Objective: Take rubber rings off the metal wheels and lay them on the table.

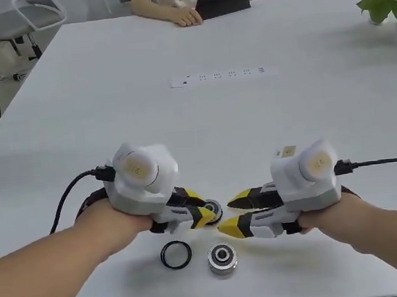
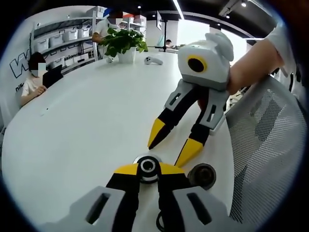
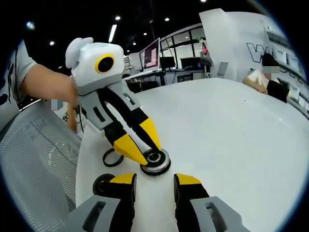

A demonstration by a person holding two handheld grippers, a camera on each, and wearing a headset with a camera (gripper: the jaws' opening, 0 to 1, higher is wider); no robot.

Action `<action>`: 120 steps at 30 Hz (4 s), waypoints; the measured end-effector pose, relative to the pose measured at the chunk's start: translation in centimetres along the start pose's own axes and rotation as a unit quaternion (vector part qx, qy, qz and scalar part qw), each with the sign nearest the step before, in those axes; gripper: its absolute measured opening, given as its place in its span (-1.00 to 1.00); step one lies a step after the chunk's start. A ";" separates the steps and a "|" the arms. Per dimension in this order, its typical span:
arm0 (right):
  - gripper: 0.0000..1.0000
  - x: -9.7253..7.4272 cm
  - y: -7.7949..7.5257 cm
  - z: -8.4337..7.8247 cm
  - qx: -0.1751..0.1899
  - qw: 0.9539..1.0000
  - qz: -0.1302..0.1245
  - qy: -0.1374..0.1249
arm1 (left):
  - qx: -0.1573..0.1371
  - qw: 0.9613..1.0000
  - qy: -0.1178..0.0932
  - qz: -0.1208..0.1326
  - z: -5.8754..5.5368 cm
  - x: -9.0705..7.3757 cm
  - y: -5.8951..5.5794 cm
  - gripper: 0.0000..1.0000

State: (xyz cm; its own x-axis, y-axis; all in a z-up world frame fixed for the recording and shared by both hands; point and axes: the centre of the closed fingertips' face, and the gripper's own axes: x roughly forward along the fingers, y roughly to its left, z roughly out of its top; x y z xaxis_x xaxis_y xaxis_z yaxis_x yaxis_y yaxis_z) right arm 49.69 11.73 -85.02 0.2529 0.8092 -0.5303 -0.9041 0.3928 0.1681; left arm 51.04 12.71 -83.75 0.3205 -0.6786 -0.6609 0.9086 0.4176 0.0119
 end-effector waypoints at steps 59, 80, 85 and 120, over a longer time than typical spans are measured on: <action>-0.86 0.7 0.0 -0.1 0.009 0.999 -0.029 0.030 | -0.009 1.000 -0.004 0.027 -0.2 -0.1 0.2 -0.86; -1.00 0.2 -0.6 -0.1 0.088 0.996 -0.031 0.012 | -0.014 0.999 -0.005 0.035 -0.2 -0.2 0.3 -0.86; -1.00 -0.1 -1.1 0.5 0.132 0.991 -0.031 -0.013 | -0.016 0.999 -0.004 0.037 -0.3 -0.2 0.2 -0.86; -1.00 0.1 -0.3 2.0 0.147 0.988 -0.017 -0.045 | -0.028 0.998 -0.002 0.048 -0.2 -0.1 0.3 -0.87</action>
State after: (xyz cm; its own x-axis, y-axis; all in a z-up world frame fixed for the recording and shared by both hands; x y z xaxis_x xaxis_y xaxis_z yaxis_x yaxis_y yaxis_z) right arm 50.66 12.59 -83.42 0.3222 0.8242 -0.4657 -0.7589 0.5189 0.3933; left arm 51.24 13.02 -83.81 0.4062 -0.6368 -0.6554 0.8574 0.5137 0.0323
